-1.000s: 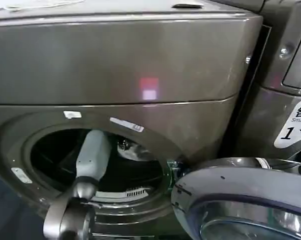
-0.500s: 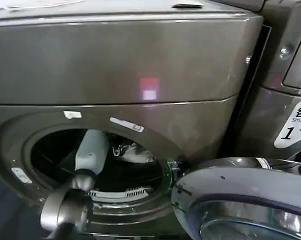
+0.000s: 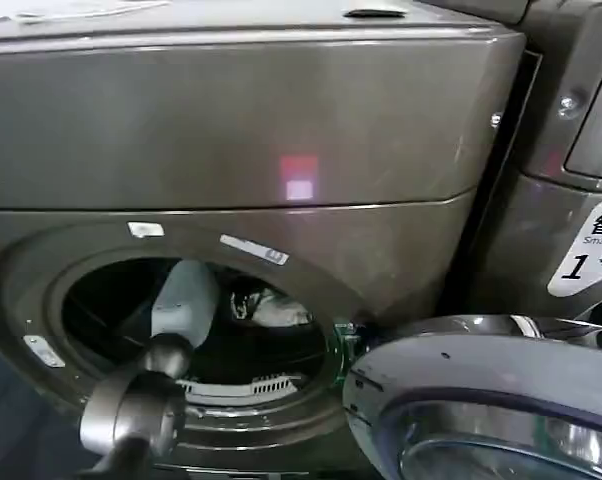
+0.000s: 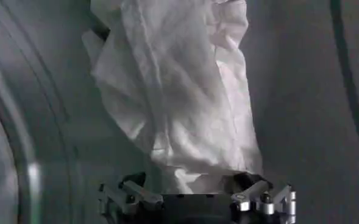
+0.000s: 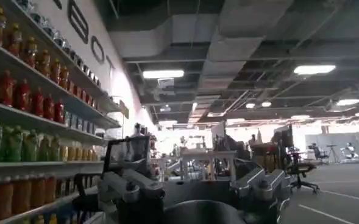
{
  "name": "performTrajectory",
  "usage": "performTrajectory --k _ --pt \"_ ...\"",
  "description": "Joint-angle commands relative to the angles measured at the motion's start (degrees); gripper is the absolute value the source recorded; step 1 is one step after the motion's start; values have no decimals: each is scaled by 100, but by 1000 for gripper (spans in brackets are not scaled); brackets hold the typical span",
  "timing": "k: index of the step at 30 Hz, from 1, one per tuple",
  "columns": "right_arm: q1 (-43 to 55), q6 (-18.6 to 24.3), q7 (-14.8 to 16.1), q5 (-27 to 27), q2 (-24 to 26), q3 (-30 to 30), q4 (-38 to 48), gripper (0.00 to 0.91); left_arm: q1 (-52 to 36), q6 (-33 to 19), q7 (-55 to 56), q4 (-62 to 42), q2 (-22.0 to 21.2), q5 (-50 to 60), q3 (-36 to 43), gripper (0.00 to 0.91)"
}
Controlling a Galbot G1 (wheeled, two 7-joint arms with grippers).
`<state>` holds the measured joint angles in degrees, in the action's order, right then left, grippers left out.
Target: Grasp the clothes from the dryer.
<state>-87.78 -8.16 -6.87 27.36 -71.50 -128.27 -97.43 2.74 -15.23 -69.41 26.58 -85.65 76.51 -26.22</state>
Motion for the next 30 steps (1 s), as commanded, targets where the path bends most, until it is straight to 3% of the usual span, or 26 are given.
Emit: performTrajectory --k 1,14,17,19,21,23,26,30 --pt "-12 8 -2 12 -4 -6 13 907 39 54 -53 -153 0 -134 -11 0" --pt "-13 127 75 1 34 6 -21 907 175 479 39 453 30 -571 103 0" --pt "-58 -145 182 -18 41 -40 -220 907 299 683 178 842 45 -740 110 0" --pt "-28 -145 77 14 93 -11 -236 907 384 938 620 1129 49 -1282 123 0" --pt "-17 300 79 -21 105 80 -110 907 506 1119 1128 1473 58 -1756 102 0" --pt "-66 253 168 -122 39 92 -144 907 708 1283 1696 1927 64 -2258 80 0" --pt "-24 269 148 -182 53 97 -135 907 1006 1940 2736 2510 9 -3064 30 0" --pt "-18 266 137 -169 63 122 -124 907 1522 2255 3671 3358 -54 -3846 -42 0"
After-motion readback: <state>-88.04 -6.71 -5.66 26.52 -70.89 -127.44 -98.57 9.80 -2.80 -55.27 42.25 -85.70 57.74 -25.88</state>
